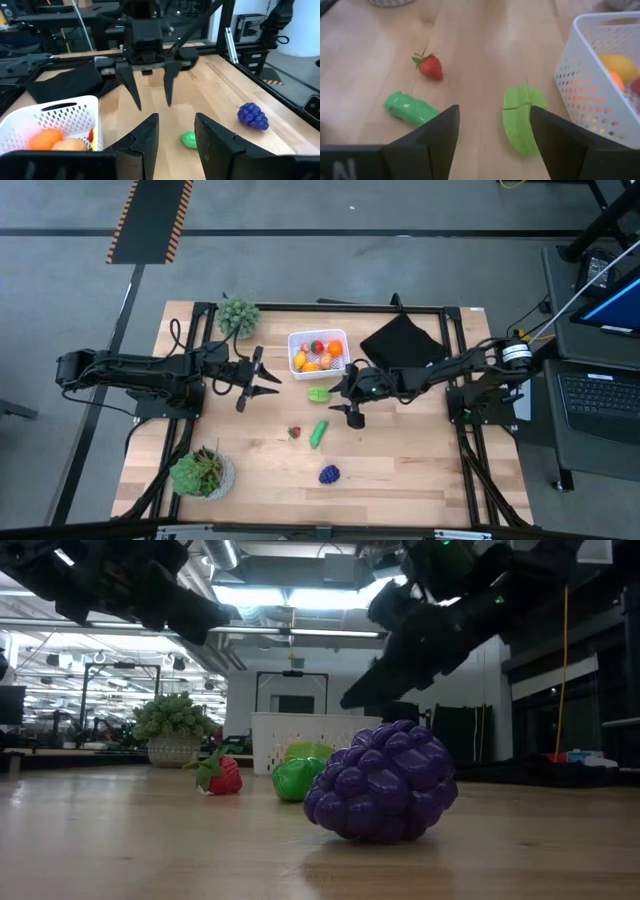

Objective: Pick and placing Produce into tupperware
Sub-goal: Put the star fruit into the white bin

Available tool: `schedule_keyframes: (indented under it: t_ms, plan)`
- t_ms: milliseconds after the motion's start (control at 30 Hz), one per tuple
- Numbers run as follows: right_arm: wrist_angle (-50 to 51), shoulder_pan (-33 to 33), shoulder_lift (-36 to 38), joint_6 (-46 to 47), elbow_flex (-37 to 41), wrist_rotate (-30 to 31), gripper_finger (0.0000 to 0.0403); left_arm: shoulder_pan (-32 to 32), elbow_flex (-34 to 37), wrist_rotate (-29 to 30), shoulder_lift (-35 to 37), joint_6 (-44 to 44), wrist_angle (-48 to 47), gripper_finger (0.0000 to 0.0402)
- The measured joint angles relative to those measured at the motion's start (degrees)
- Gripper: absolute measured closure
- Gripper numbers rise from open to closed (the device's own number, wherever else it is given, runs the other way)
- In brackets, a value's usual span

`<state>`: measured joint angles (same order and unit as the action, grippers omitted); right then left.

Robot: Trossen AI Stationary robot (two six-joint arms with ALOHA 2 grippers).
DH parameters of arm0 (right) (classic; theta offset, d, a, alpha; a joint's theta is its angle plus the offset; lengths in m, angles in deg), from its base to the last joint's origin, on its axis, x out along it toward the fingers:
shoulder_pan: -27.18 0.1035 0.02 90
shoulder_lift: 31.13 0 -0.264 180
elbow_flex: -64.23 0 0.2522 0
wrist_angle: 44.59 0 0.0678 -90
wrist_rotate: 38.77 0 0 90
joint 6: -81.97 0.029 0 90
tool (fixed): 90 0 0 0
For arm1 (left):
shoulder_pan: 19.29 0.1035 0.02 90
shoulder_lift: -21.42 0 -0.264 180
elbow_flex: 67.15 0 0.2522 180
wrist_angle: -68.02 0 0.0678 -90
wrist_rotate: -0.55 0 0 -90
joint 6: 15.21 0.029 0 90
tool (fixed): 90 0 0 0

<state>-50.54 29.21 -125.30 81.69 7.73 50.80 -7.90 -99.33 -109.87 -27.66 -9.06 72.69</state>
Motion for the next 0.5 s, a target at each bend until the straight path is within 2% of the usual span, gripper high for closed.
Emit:
schedule_keyframes:
  t_ms: [100,333,500]
  plan:
    - [0.3,0.0,-3.5,-2.5,-3.1,0.0,0.016,0.0,0.0,0.4,0.0,0.0,0.0,0.029]
    - [12.9,0.0,-9.6,-4.5,-12.4,3.8,0.016,0.0,0.0,0.4,0.0,0.0,0.0,0.0305]
    - [17.3,0.0,-12.2,-5.2,-16.3,3.9,0.016,0.0,0.0,0.4,0.0,0.0,0.0,0.0314]
